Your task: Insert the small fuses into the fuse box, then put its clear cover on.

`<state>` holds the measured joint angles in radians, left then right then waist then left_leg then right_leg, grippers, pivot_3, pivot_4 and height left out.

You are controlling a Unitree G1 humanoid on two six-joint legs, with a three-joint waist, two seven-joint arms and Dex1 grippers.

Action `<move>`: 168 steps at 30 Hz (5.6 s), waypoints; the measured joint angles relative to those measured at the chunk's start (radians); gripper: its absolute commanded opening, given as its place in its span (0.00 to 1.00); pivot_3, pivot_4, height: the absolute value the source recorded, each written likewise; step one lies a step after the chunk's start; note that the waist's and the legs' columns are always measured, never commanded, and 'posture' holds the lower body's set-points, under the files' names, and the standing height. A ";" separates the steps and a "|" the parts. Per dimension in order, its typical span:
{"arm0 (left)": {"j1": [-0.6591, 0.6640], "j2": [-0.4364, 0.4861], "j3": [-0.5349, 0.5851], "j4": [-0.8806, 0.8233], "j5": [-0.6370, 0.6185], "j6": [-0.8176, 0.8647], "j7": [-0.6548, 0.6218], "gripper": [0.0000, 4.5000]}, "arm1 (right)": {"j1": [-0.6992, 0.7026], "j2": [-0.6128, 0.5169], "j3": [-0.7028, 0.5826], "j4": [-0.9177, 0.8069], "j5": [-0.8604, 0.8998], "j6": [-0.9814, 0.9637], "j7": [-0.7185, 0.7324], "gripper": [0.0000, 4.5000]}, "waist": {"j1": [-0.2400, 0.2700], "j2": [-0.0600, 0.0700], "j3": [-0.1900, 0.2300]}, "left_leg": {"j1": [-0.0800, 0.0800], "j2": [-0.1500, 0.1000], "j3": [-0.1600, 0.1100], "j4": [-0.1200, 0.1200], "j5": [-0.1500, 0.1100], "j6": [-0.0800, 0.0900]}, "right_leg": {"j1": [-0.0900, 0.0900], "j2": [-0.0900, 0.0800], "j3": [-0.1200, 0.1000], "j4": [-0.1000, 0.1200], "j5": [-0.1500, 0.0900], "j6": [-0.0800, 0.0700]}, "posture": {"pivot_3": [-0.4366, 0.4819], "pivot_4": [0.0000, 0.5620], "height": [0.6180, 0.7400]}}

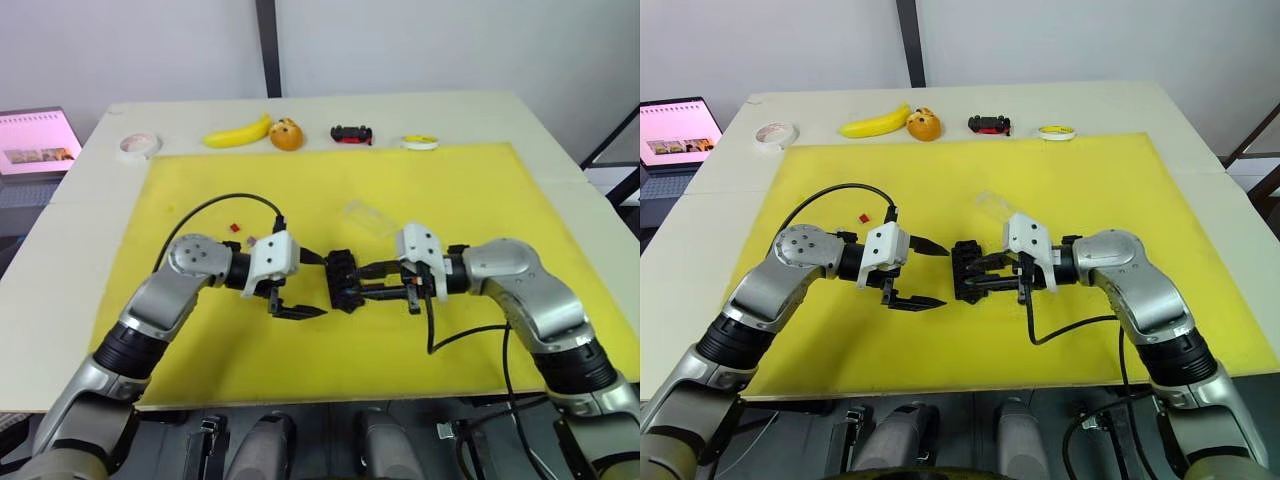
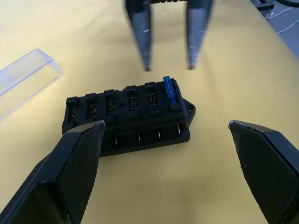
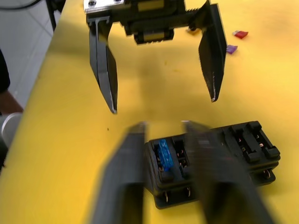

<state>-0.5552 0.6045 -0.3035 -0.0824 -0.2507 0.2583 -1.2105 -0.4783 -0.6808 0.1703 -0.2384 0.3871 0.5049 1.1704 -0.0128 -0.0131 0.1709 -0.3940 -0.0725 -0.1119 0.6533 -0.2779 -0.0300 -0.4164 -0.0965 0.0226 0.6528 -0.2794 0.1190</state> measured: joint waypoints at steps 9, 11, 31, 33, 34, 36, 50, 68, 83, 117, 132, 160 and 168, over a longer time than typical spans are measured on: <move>0.000 0.000 0.000 0.001 0.003 -0.008 -0.003 1.00 | 0.027 0.014 0.017 0.015 0.011 0.059 -0.041 0.02 | 0.001 0.000 0.000 | 0.000 0.000 0.000 0.001 0.000 0.001 | 0.000 0.000 0.000 0.000 0.000 0.000 | 0.48 0.27 1.00; 0.000 0.000 -0.001 0.001 0.005 -0.011 -0.003 1.00 | 0.027 0.014 0.018 0.022 0.011 0.077 -0.047 0.02 | 0.001 0.000 0.000 | 0.000 0.000 0.000 0.001 0.000 0.001 | 0.000 0.000 0.000 0.000 0.000 0.000 | 0.48 0.27 1.00; 0.001 0.000 -0.001 0.001 0.022 -0.013 -0.004 1.00 | 0.031 0.021 0.021 0.023 0.018 0.097 -0.063 0.02 | 0.001 0.000 0.000 | 0.000 0.000 0.000 0.001 0.000 0.001 | 0.001 0.000 0.000 0.001 0.000 0.000 | 0.48 0.27 1.00; 0.001 0.000 -0.001 0.001 0.022 -0.013 -0.004 1.00 | 0.032 0.020 0.021 0.020 0.018 0.097 -0.063 0.02 | 0.001 0.000 0.000 | 0.000 0.000 0.000 0.001 0.000 0.001 | 0.000 0.000 0.000 0.001 0.000 0.000 | 0.48 0.27 1.00; 0.001 -0.002 -0.001 0.002 0.022 -0.013 -0.004 1.00 | 0.033 0.020 0.021 0.019 0.018 0.097 -0.063 0.02 | 0.001 0.000 0.000 | 0.000 0.000 0.000 0.001 0.000 0.001 | 0.001 0.000 0.000 0.001 0.000 0.000 | 0.48 0.27 1.00; 0.000 -0.008 -0.001 0.002 0.023 -0.013 -0.004 1.00 | 0.036 0.020 0.021 0.016 0.018 0.096 -0.062 0.02 | 0.001 0.000 0.000 | 0.000 0.000 0.000 0.001 0.000 0.001 | 0.001 0.000 0.000 0.001 0.000 0.000 | 0.48 0.27 1.00; -0.003 -0.020 -0.002 0.003 0.024 -0.014 -0.004 1.00 | 0.051 0.015 0.050 0.004 -0.042 0.023 -0.074 0.02 | 0.001 0.000 0.000 | 0.001 0.000 0.000 0.001 0.000 0.001 | 0.001 0.000 0.000 0.001 0.000 0.000 | 0.48 0.27 1.00; 0.133 -0.043 0.123 -0.112 -0.075 0.129 0.134 1.00 | 0.140 -0.008 -0.247 -0.233 0.196 0.297 -0.264 0.02 | 0.003 0.000 0.000 | 0.001 0.000 -0.001 0.002 -0.002 0.004 | 0.002 0.000 0.000 0.001 0.000 0.000 | 0.48 0.27 1.00; 0.736 0.121 0.894 -0.198 -0.350 0.432 0.346 1.00 | 0.456 -0.276 -0.688 -0.036 0.107 0.194 -0.280 0.99 | 0.003 0.001 0.000 | 0.005 0.000 0.000 0.000 -0.003 0.005 | 0.006 -0.001 0.000 -0.002 0.000 0.000 | 0.48 0.27 1.00; 0.042 0.045 0.922 0.399 -0.681 1.329 0.690 1.00 | 0.013 -0.025 -0.064 -0.284 0.204 0.246 -0.344 0.99 | 0.002 -0.001 -0.001 | 0.004 0.000 -0.001 0.000 0.000 -0.001 | 0.003 -0.001 -0.001 0.001 0.000 0.000 | 0.48 0.27 1.00; 0.000 -0.043 0.988 0.439 -0.715 1.337 0.797 1.00 | 0.007 0.064 0.003 -0.260 0.136 0.242 -0.393 0.99 | 0.009 -0.001 -0.002 | 0.004 -0.002 -0.002 0.000 0.002 -0.004 | 0.004 -0.002 -0.001 0.001 0.000 0.000 | 0.48 0.27 1.00; -0.031 -0.152 1.008 0.494 -0.677 1.218 0.848 1.00 | -0.009 0.088 0.009 -0.242 0.089 0.251 -0.425 0.99 | 0.027 0.001 -0.004 | 0.005 -0.002 -0.003 0.000 0.003 -0.005 | 0.005 -0.002 -0.001 0.002 0.000 0.000 | 0.48 0.27 1.00; -0.045 -0.177 1.023 0.493 -0.674 1.215 0.878 1.00 | -0.007 0.086 0.008 -0.249 0.090 0.253 -0.428 0.99 | 0.029 0.001 -0.004 | 0.005 -0.004 -0.005 0.001 0.003 -0.005 | 0.006 -0.002 -0.001 0.002 0.000 0.000 | 0.48 0.27 1.00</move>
<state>-0.6004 0.4273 0.7191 0.4102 -0.9242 1.4737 -0.3324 -0.4851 -0.5949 0.1782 -0.4872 0.4774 0.7580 0.7428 0.0160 -0.0123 0.1669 -0.3890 -0.0761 -0.1165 0.6539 -0.2753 -0.0353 -0.4100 -0.0989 0.0211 0.6549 -0.2790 0.1192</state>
